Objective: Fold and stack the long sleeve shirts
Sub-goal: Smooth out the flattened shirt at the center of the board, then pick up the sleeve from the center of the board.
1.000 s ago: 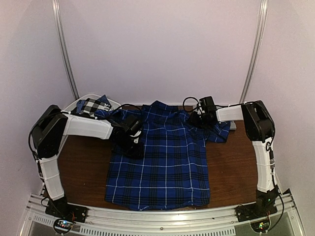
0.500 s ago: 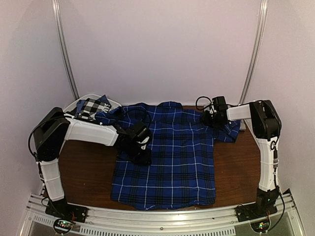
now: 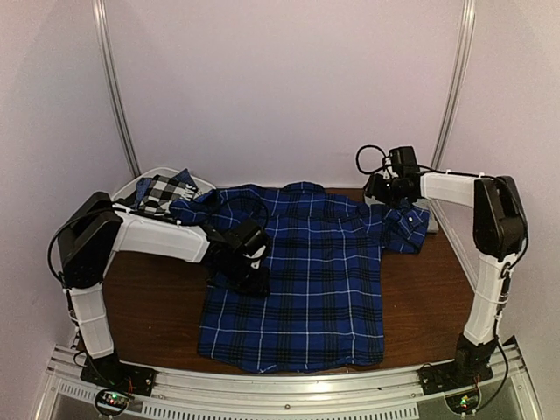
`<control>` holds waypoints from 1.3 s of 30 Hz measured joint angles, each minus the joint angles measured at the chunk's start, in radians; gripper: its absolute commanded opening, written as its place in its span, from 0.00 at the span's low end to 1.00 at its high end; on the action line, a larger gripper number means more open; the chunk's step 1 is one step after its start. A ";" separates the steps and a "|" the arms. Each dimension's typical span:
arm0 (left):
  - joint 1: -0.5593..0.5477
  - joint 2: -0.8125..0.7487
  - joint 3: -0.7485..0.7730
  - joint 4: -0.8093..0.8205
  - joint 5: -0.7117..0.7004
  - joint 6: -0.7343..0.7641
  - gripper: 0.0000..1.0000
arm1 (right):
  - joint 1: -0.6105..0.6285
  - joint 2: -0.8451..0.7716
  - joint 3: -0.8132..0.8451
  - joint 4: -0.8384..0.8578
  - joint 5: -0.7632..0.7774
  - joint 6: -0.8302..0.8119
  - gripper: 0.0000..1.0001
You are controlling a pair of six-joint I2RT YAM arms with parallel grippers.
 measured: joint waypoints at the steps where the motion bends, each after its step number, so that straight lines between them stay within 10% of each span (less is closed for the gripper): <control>1: 0.000 -0.004 -0.003 -0.001 0.000 -0.001 0.34 | 0.000 -0.037 -0.006 -0.003 0.021 -0.010 0.58; 14: 0.000 -0.080 0.031 -0.027 -0.023 0.001 0.34 | -0.115 -0.209 -0.169 -0.053 0.203 -0.060 0.59; 39: 0.000 -0.097 0.082 -0.057 -0.056 0.023 0.34 | -0.338 -0.067 -0.282 0.104 0.034 -0.095 0.44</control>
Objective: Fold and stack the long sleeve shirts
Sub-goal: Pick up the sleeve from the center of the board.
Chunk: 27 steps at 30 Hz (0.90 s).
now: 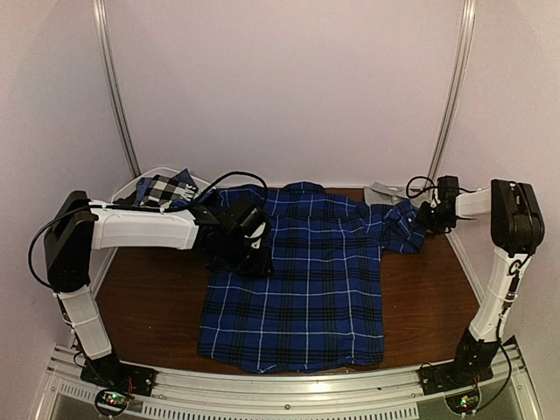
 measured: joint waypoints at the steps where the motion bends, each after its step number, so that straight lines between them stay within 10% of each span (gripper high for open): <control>1: 0.000 0.000 0.000 -0.001 0.000 0.001 0.34 | 0.000 0.009 0.003 0.000 -0.005 -0.002 0.43; 27: 0.000 0.000 0.019 -0.003 0.001 0.008 0.34 | 0.000 0.015 0.056 -0.047 -0.010 -0.047 0.00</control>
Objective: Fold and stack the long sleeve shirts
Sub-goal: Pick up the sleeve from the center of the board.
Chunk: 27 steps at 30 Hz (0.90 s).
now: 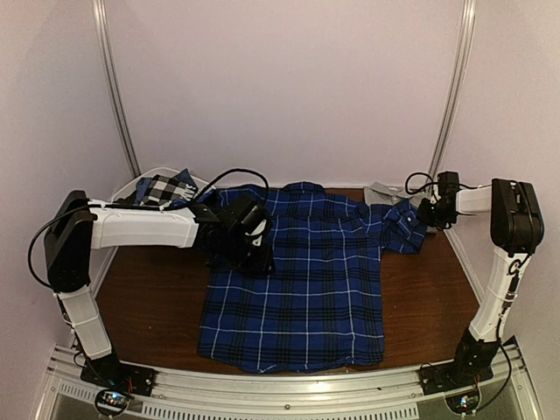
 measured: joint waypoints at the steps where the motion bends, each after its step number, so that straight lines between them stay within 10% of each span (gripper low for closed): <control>1: 0.000 0.000 0.002 -0.002 0.000 0.002 0.34 | 0.000 0.000 0.000 -0.001 -0.001 0.000 0.00; 13: 0.000 0.000 0.053 0.045 0.035 0.032 0.38 | 0.056 -0.150 -0.039 -0.013 -0.055 0.025 0.00; 27: 0.000 0.088 0.257 0.157 0.101 0.077 0.44 | 0.416 -0.286 -0.062 -0.013 -0.118 0.081 0.00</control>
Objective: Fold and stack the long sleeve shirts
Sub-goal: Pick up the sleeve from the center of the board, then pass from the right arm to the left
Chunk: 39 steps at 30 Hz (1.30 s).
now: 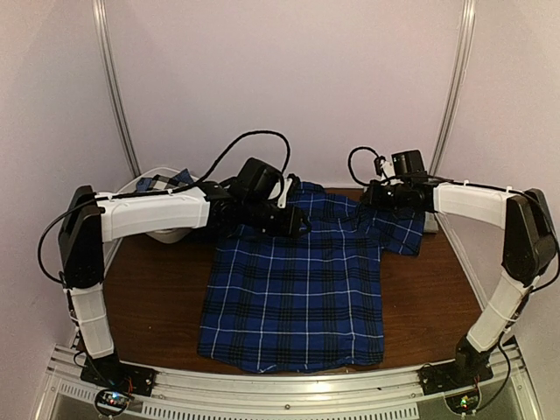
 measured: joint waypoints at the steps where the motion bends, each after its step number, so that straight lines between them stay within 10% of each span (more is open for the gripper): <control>1: 0.000 0.006 0.011 0.010 0.006 0.002 0.45 | 0.021 0.000 0.007 -0.003 -0.003 0.005 0.00; 28: 0.004 0.131 0.134 0.121 -0.043 0.046 0.66 | 0.282 -0.004 0.109 0.045 -0.117 0.179 0.00; 39: 0.008 0.176 0.166 0.108 -0.054 0.029 0.00 | 0.295 0.005 0.109 0.047 -0.115 0.185 0.11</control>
